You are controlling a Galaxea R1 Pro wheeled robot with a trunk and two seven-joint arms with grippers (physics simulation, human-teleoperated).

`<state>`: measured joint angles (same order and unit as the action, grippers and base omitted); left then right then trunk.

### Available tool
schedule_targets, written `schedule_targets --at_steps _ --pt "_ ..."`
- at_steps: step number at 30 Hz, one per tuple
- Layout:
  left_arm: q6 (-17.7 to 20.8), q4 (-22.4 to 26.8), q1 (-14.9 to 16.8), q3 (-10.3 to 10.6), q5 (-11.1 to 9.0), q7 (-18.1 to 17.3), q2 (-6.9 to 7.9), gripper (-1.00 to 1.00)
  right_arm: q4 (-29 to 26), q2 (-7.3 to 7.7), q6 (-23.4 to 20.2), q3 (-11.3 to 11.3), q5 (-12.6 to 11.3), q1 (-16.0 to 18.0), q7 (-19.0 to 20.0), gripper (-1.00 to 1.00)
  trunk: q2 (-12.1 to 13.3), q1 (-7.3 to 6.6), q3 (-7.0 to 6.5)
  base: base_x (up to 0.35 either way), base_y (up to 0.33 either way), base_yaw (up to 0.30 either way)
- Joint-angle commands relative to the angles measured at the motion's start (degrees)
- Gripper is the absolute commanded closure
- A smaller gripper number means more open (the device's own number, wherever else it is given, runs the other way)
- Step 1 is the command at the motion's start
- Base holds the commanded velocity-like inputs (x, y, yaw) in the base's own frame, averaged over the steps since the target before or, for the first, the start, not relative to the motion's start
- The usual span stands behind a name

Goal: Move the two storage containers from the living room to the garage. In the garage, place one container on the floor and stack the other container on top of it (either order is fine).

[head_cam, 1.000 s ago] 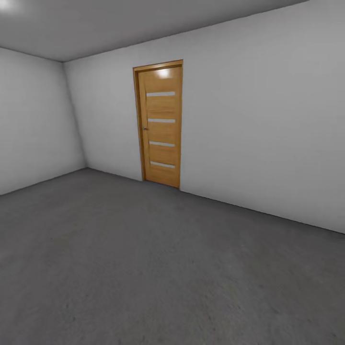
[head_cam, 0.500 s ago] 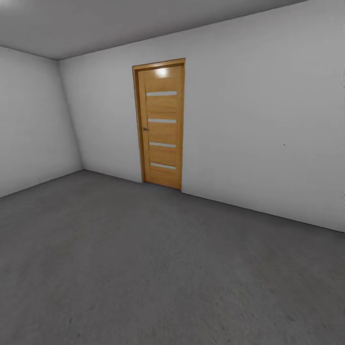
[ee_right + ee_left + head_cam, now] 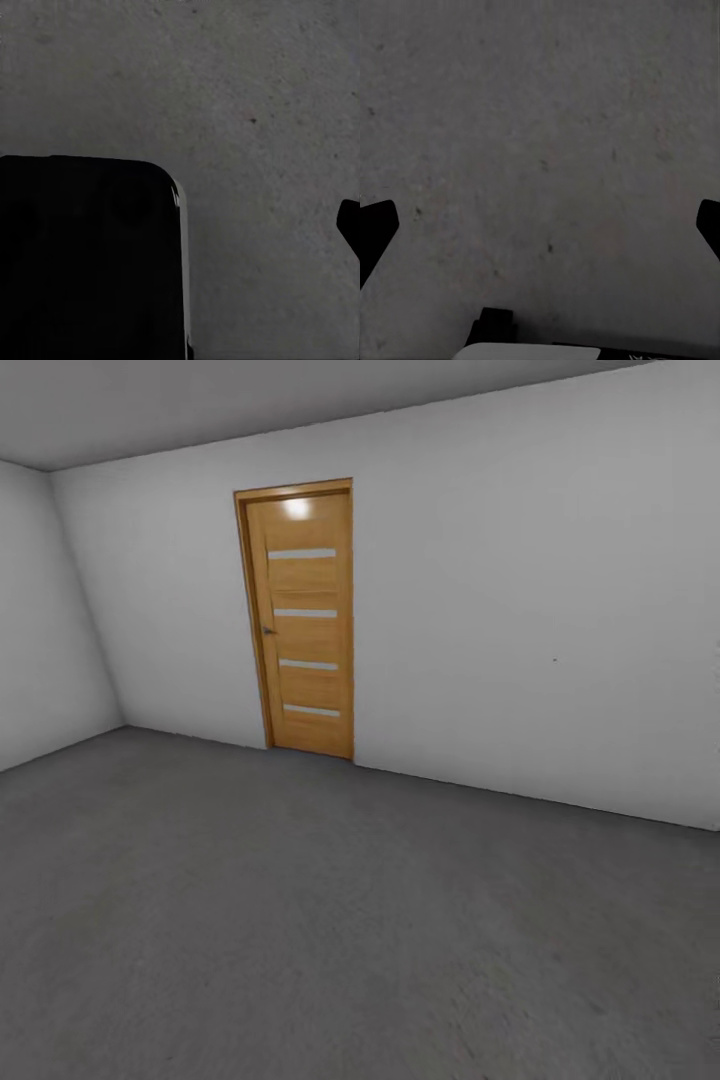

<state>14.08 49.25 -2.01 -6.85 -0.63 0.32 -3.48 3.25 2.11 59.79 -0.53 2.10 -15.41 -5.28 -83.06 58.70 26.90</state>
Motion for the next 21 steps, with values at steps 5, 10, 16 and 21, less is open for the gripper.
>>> schedule_targets --at_steps 5,10,16,21 --pt "0.3 0.1 0.0 -0.1 -0.1 0.0 -0.04 -1.0 0.1 0.0 0.2 0.0 0.3 0.0 -0.3 -1.0 0.0 0.03 0.03 0.184 0.286 -0.257" --pt "0.3 0.1 0.0 -0.1 -0.1 0.0 -0.04 -1.0 0.1 0.0 0.2 0.0 0.3 0.0 -0.3 -1.0 0.0 0.03 0.03 0.185 0.286 -0.134" --pt "0.3 0.1 0.0 -0.1 -0.1 0.0 -0.04 -1.0 0.1 0.0 0.2 0.0 0.3 0.0 -0.3 -1.0 0.0 0.03 0.03 0.185 0.286 -0.014" --pt "0.3 0.1 0.0 -0.1 -0.1 0.0 -0.04 -1.0 0.1 0.0 0.2 0.0 0.3 0.0 -0.3 -1.0 0.0 0.03 0.03 0.185 0.286 -0.001"
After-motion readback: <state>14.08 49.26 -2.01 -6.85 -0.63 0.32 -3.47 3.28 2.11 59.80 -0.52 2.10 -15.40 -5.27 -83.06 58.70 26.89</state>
